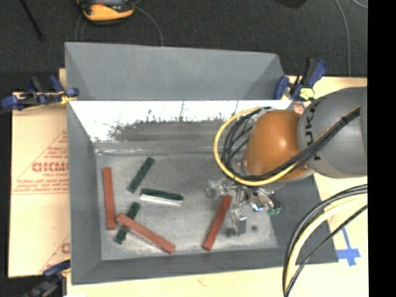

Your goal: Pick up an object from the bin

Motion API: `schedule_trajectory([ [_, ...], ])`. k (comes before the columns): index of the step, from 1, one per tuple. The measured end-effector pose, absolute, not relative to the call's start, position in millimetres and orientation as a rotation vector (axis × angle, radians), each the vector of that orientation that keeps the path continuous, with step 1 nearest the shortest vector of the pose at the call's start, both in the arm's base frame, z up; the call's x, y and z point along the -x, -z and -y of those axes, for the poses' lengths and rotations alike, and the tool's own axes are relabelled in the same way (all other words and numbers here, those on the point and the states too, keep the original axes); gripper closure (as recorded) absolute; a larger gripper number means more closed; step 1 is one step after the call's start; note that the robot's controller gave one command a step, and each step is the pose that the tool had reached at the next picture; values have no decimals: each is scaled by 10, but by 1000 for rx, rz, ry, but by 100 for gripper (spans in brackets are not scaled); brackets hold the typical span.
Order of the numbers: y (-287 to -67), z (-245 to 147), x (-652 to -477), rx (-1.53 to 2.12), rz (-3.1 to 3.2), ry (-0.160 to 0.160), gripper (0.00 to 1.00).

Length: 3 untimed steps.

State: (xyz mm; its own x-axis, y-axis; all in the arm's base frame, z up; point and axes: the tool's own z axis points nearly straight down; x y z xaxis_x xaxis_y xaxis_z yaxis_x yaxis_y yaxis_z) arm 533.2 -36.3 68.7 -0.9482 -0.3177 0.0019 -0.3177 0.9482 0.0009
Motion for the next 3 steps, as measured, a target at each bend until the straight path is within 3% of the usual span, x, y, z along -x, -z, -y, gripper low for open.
schedule_trajectory([
  [1, -708, 106, -5444, -1171, 2921, -2, 100],
  [2, -708, 105, -5442, -1169, 2921, -1, 0],
  [3, -711, 103, -5446, -1168, 2923, -1, 100],
])
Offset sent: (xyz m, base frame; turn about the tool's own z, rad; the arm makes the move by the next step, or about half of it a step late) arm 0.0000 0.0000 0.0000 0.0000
